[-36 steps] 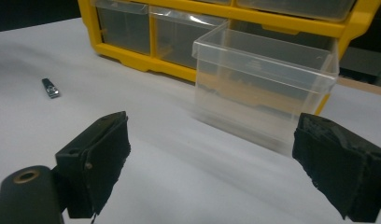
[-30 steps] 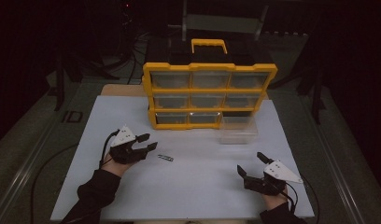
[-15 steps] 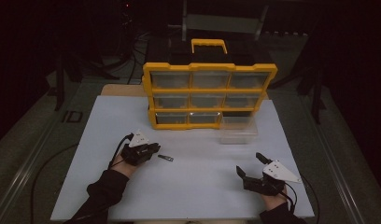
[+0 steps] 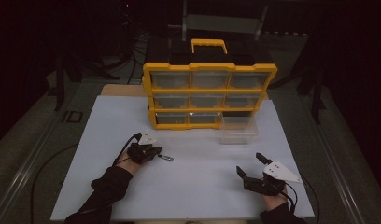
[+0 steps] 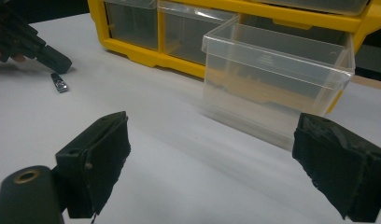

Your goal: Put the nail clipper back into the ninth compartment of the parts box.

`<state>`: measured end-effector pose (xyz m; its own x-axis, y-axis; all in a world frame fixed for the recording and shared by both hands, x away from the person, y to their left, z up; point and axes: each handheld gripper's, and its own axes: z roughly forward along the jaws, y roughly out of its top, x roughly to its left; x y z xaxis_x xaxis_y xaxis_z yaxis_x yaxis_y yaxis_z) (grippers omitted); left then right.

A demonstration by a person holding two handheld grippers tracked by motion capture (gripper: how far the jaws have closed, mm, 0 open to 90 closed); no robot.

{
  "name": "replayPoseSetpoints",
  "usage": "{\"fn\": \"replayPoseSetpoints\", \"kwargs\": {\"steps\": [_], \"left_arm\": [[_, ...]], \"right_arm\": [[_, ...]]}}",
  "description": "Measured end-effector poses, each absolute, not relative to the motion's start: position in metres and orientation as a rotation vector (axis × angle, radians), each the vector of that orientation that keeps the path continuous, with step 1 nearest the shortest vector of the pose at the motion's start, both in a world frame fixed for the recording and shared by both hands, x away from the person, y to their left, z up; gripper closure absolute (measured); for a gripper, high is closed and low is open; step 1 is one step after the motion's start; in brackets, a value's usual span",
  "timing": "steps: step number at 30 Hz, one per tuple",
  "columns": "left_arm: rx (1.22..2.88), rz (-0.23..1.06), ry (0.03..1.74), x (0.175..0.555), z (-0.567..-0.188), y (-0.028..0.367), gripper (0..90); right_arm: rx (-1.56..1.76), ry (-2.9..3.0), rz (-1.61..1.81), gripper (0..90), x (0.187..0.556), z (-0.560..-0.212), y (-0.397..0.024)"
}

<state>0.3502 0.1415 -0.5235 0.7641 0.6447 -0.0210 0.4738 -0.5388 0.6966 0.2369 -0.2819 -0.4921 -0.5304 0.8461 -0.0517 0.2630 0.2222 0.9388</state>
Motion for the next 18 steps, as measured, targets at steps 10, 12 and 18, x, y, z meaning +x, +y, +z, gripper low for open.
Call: {"fn": "replayPoseSetpoints", "kwargs": {"steps": [10,12,18], "left_arm": [[2.249,0.282,0.824,0.333,-0.522,0.141,90.0],[2.255,0.271,0.821,0.330,-0.522,0.140,90.0],[2.291,0.237,0.822,0.320,-0.518,0.136,90.0]], "right_arm": [[1.019,1.924,1.310,10.9,0.237,-0.492,-0.282],[1.020,1.923,1.308,10.9,0.237,-0.492,-0.282],[1.021,1.923,1.308,10.9,0.237,-0.492,-0.282]]}}
